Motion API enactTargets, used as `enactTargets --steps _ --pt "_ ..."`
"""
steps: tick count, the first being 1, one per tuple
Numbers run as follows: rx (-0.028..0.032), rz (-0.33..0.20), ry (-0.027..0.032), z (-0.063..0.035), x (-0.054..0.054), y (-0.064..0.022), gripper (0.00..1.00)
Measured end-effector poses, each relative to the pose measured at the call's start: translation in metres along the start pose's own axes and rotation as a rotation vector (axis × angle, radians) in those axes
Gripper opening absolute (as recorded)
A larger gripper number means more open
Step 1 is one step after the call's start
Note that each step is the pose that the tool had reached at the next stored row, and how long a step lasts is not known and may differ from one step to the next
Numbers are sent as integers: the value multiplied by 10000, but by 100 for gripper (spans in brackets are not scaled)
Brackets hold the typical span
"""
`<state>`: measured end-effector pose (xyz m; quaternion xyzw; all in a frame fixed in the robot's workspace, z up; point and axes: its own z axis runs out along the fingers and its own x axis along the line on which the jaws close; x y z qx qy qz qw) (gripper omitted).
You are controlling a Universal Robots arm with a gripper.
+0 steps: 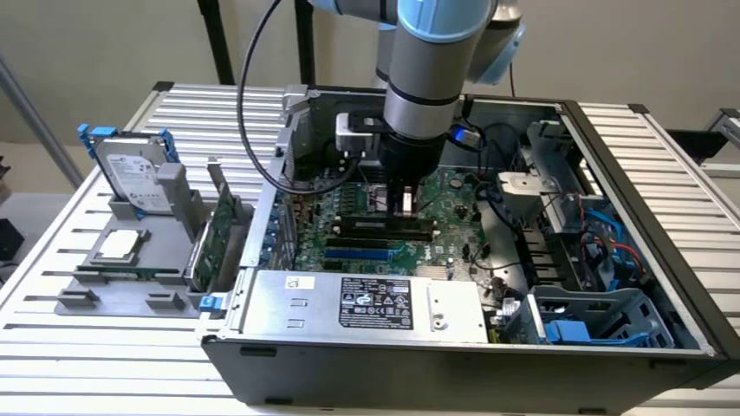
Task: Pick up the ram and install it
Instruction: 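Insert the ram into the slot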
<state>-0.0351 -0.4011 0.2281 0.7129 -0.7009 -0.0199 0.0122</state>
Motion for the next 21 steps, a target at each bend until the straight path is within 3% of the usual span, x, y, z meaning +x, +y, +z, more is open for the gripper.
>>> enactTargets --steps 21 --pt "4 3 2 47 -25 -11 0"
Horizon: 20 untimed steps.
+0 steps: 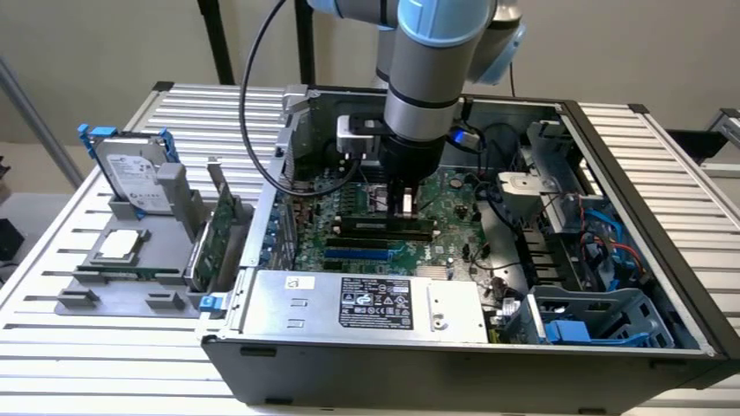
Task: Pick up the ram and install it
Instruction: 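Insert the ram into the slot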
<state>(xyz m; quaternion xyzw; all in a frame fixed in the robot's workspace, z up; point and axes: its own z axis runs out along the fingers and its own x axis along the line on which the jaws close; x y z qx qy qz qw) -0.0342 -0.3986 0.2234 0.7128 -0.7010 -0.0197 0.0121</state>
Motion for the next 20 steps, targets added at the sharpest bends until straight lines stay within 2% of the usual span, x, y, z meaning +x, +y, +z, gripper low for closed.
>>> enactTargets --steps 20 --pt "5 391 -17 10 -12 9 0"
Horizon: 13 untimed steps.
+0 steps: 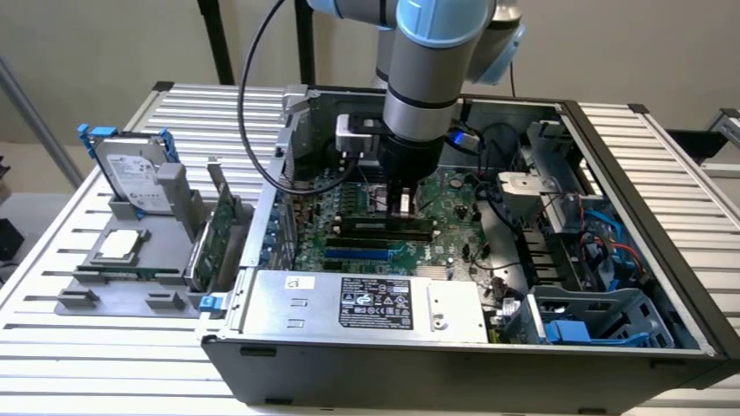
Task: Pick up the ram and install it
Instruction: 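Insert the ram into the slot, then press down the ram until it locks into place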
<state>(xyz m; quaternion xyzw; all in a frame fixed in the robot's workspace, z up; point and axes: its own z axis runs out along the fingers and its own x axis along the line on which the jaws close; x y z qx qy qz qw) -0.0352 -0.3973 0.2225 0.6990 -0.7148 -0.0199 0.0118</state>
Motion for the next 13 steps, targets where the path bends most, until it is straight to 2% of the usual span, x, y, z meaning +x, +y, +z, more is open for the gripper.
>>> enactTargets --steps 4,13 --pt "0 21 20 0 0 0 0" --pt "3 27 114 27 0 -1 0"
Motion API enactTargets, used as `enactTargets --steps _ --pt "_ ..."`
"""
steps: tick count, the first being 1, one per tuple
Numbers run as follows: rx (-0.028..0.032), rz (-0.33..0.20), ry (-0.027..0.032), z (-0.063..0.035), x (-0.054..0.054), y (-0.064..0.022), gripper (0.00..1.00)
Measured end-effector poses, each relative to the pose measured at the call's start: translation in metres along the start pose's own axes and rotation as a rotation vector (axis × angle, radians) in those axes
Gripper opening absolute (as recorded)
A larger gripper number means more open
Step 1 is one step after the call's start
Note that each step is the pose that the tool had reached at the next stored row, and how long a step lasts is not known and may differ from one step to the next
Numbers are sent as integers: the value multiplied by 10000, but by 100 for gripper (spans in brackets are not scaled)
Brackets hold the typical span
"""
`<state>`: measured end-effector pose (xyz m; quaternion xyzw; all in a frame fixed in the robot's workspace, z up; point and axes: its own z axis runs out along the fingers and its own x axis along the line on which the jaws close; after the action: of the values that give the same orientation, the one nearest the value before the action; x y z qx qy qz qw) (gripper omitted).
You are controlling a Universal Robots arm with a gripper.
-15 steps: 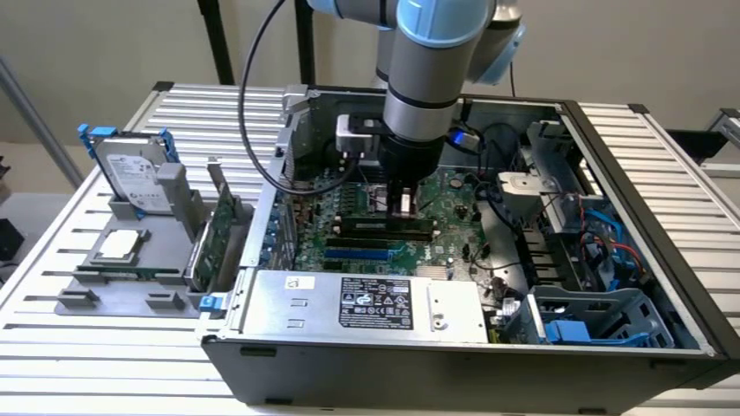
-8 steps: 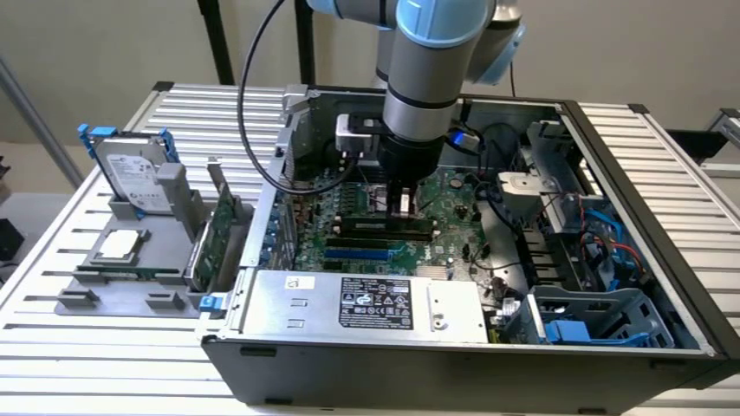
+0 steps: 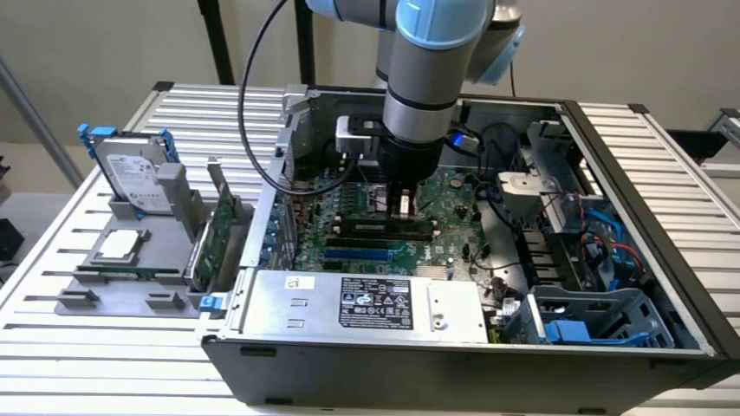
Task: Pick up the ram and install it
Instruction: 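Press down the ram until it locks into place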
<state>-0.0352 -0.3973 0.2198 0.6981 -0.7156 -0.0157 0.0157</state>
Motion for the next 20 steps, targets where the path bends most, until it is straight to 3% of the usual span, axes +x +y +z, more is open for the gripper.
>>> enactTargets --steps 3,4,8,16,17,20 --pt "-1 1 10 2 1 0 0" --pt "-1 1 10 2 0 0 100" --pt "0 0 6 -31 0 2 100" --pt "0 -1 5 -299 0 14 100" --pt "0 0 4 -305 0 14 0" --pt "1 0 1 -304 0 14 0"
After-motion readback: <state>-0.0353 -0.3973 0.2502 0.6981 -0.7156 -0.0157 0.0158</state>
